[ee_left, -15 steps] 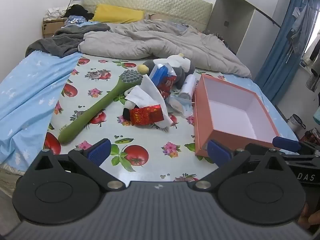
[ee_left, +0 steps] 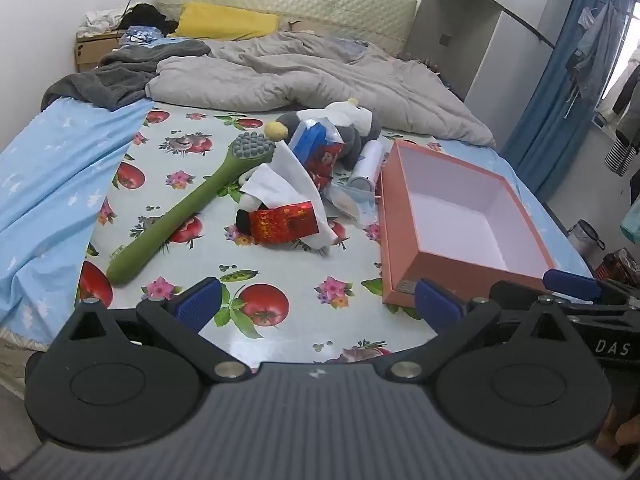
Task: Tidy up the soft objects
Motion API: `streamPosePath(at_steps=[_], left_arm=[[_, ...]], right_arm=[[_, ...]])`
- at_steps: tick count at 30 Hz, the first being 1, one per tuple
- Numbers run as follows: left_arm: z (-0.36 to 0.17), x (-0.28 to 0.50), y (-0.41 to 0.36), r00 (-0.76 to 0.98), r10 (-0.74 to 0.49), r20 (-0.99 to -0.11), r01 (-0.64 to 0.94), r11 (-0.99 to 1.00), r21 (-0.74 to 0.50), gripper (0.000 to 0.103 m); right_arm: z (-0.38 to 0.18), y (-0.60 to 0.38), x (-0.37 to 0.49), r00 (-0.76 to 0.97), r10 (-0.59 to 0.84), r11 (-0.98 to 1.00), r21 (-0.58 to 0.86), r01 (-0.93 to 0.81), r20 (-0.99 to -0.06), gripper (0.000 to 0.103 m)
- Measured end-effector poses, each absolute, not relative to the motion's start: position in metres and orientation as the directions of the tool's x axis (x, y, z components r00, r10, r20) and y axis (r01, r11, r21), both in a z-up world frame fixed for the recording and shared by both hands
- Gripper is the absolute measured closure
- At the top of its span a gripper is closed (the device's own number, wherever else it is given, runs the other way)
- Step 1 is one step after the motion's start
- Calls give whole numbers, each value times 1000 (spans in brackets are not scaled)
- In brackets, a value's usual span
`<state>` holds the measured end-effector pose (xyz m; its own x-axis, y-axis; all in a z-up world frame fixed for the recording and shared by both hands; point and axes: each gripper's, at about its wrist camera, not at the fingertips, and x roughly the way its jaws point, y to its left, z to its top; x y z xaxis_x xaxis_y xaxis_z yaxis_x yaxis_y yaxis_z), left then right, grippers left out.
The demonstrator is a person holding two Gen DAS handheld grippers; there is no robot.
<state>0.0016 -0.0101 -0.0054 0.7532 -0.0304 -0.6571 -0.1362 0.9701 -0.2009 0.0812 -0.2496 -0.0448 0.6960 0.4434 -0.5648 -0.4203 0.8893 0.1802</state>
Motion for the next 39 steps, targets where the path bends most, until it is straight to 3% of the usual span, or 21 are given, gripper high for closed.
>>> streamPosePath(at_steps=[39], left_arm=[[-2, 3, -3, 749, -42, -661, -139, 966, -218, 0]], right_arm=[[-50, -253, 80, 693, 441, 891, 185, -415, -570, 0]])
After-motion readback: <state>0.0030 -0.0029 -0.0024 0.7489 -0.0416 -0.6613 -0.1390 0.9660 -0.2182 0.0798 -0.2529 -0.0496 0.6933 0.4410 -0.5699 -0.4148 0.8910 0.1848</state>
